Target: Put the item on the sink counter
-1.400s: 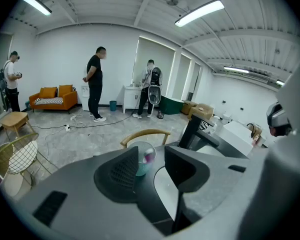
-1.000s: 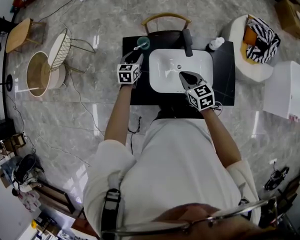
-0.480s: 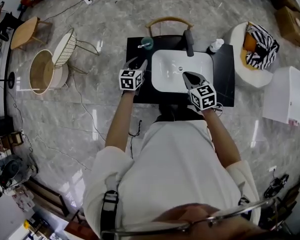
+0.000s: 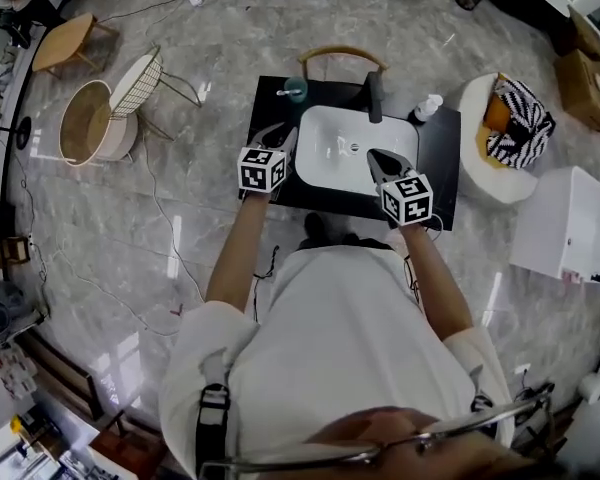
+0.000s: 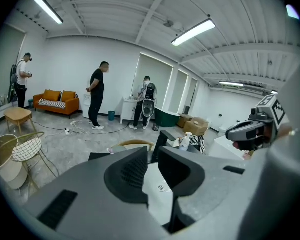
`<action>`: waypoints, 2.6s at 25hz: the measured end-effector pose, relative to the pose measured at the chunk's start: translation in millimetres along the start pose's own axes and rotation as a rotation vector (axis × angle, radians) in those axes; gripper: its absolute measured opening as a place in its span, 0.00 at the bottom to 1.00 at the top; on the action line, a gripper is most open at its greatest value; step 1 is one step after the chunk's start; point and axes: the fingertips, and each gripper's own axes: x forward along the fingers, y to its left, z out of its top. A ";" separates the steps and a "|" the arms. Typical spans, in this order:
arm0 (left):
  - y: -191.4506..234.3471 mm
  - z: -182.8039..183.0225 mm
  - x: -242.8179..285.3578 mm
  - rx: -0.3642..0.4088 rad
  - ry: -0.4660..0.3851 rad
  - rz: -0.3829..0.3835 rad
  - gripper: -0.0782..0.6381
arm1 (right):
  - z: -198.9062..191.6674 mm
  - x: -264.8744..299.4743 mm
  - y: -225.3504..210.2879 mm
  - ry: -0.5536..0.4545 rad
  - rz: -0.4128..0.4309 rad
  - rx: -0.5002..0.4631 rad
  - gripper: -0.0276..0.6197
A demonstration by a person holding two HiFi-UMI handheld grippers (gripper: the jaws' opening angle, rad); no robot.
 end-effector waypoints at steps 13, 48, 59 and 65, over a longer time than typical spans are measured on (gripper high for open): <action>-76.8 -0.3 -58.3 -0.045 -0.058 0.090 0.12 | -5.0 -59.3 -12.6 -0.039 0.059 -0.012 0.05; -98.9 -13.1 -182.1 -0.109 -0.175 0.133 0.12 | 6.4 -76.4 45.8 -0.112 0.187 -0.122 0.05; -74.9 -15.7 -199.7 -0.124 -0.181 0.112 0.12 | 20.0 -72.3 58.0 -0.134 0.148 -0.103 0.05; -69.8 -14.5 -203.0 -0.124 -0.187 0.115 0.12 | 19.6 -74.0 61.2 -0.130 0.150 -0.111 0.05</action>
